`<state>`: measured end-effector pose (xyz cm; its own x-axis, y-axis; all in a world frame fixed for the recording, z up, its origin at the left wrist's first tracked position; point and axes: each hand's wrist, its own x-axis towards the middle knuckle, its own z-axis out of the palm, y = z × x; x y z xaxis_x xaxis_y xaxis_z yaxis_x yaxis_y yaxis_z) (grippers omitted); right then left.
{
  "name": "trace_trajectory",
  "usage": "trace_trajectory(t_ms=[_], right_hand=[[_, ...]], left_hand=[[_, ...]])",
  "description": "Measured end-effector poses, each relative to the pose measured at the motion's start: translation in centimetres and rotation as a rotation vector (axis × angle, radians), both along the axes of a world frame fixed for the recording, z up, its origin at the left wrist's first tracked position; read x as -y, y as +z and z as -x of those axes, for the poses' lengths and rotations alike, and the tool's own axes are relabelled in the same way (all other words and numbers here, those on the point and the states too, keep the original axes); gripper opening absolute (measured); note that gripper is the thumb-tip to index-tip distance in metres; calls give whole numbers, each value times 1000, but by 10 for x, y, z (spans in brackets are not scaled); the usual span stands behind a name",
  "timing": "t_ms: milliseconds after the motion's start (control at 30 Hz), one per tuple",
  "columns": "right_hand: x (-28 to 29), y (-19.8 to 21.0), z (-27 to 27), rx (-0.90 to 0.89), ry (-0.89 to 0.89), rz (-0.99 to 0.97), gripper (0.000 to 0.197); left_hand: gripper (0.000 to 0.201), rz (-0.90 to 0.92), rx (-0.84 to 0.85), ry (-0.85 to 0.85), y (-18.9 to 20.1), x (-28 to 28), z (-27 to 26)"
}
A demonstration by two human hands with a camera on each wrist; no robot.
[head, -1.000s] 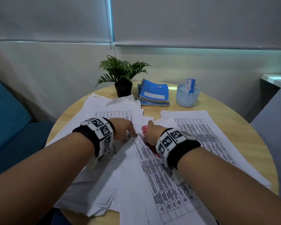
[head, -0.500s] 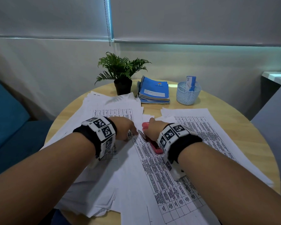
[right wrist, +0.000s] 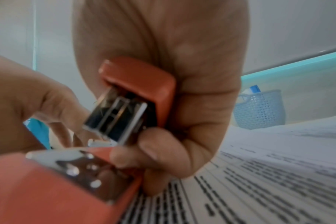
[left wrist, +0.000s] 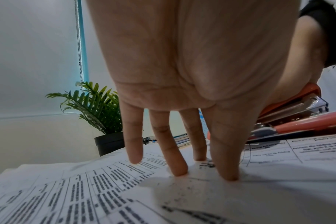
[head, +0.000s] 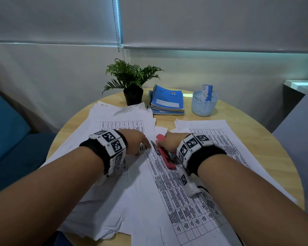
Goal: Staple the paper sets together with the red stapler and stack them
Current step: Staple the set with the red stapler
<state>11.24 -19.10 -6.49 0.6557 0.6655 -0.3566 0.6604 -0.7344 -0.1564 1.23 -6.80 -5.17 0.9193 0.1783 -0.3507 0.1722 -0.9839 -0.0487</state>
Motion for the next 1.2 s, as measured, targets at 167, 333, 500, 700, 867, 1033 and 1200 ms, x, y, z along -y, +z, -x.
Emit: trace_trajectory(t_ms=[167, 333, 500, 700, 867, 1033, 1200], right_hand=[[2, 3, -1, 8, 76, 15, 35], [29, 11, -11, 123, 162, 123, 35], [64, 13, -39, 188, 73, 254, 41], [91, 12, -60, 161, -136, 178, 46], [83, 17, -64, 183, -362, -98, 65], [53, 18, -43, -133, -217, -508, 23], [24, 17, -10, -432, -172, -568, 26]], left_hand=[[51, -2, -16, -3, 1, 2, 0], [40, 45, -19, 33, 6, 2, -5], [56, -14, 0, 166, 8, 5, -7], [72, 14, -42, 300, 10, 0, -12], [68, 39, -10, 352, 10, 2, -14], [52, 100, 81, 367, 19, 7, -13], [13, 192, 279, 334, 34, 7, -7]])
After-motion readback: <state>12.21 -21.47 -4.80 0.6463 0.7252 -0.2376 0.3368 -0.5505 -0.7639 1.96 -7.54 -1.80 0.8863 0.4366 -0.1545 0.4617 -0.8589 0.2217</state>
